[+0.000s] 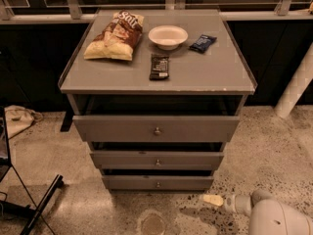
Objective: Close bottom drawer
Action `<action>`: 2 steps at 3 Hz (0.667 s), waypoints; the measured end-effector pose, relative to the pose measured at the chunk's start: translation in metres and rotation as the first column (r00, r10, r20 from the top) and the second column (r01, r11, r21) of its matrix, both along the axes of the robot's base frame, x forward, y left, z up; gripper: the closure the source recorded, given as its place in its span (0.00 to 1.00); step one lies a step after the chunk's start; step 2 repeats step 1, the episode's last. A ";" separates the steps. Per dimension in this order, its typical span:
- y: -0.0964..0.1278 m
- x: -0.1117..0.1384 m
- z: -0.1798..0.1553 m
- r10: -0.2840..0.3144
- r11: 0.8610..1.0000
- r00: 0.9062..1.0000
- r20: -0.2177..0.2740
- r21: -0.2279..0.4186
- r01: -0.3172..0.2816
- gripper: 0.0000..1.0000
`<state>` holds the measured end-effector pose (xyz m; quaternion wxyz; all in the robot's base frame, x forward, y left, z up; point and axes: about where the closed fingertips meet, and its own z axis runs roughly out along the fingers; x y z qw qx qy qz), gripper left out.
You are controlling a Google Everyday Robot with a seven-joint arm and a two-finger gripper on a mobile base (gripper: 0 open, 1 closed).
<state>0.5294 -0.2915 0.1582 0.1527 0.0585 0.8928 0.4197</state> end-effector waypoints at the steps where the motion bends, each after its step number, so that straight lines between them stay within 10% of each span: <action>1: 0.000 0.000 0.000 0.000 1.000 1.000 0.000 0.000 0.000 0.00; 2: 0.000 0.000 0.000 0.000 1.000 1.000 0.000 0.000 0.000 0.00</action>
Offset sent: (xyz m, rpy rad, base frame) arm 0.0000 0.0000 0.0000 0.0000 0.0000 0.0000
